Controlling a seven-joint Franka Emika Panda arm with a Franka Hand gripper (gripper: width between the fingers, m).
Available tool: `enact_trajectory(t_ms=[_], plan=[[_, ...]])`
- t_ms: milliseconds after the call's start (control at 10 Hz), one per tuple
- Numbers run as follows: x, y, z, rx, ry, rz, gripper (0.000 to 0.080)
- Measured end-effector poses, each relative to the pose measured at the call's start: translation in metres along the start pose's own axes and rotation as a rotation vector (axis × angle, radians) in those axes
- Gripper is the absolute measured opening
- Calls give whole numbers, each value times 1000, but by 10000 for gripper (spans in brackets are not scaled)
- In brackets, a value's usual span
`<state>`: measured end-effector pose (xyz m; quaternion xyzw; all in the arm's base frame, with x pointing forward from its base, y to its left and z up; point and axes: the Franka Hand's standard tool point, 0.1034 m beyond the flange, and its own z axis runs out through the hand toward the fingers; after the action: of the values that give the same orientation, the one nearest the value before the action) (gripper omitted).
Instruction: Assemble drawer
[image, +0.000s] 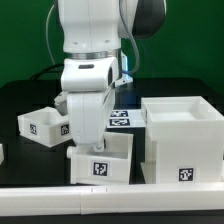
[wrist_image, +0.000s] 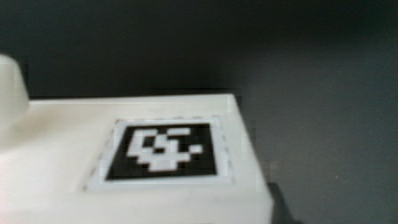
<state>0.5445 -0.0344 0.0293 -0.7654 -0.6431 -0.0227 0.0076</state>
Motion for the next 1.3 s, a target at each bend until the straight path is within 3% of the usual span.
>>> enact_trajectory(t_ms=[600, 900, 1300], plan=[[3, -1, 2, 3, -11, -102, 38], [22, 0, 1, -1, -4, -116, 38], [21, 3, 0, -5, -6, -134, 38]])
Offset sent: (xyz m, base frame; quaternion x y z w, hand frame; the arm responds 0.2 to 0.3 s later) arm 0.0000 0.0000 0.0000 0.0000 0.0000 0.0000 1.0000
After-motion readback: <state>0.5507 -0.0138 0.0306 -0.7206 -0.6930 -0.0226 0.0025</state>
